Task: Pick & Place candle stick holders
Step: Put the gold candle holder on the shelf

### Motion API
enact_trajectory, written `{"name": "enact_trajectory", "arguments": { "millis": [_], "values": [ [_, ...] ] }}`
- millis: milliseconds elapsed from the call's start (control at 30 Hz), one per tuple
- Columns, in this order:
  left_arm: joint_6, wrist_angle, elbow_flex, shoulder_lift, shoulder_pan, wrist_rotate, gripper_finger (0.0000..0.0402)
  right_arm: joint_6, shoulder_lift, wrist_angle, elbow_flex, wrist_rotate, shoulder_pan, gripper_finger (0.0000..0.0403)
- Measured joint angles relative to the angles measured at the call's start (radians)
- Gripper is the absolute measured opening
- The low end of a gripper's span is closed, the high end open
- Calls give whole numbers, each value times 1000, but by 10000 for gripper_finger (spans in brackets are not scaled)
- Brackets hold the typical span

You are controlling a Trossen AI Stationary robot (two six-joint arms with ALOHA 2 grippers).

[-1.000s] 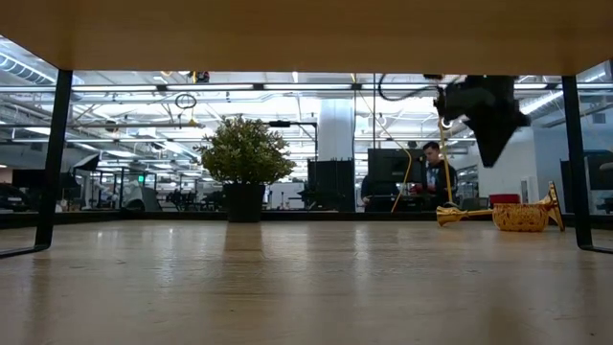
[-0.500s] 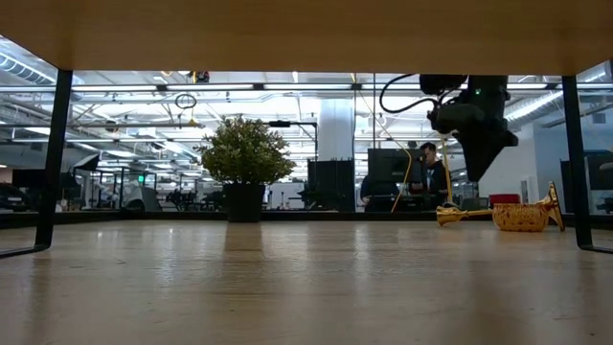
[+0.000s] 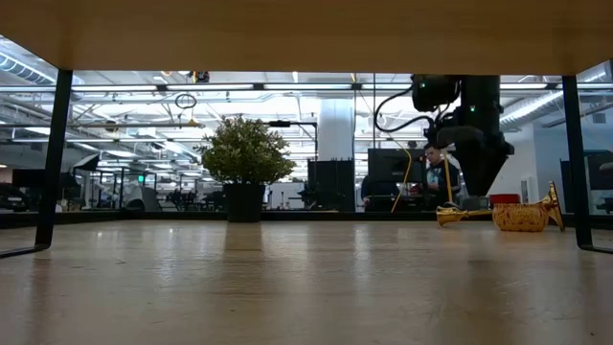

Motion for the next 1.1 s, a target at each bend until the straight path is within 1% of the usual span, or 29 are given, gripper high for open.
{"name": "enact_trajectory", "arguments": {
  "millis": [133, 233, 400, 967, 1100],
  "values": [
    [-9, 0, 0, 0, 0, 1, 3, 0, 29, 2, 0, 7, 0, 185],
    [-10, 0, 0, 0, 0, 1, 3, 12, 50, 3, 0, -37, 2, 186],
    [-10, -3, 0, 0, -1, 3, 3, 19, 73, 2, 0, -68, 2, 180],
    [5, -12, 0, 0, -1, 3, 3, 31, 73, -7, -1, -71, 2, 169],
    [9, -12, 0, 0, -1, 3, 3, 32, 73, 6, -7, -94, 2, 169]
  ]
}}
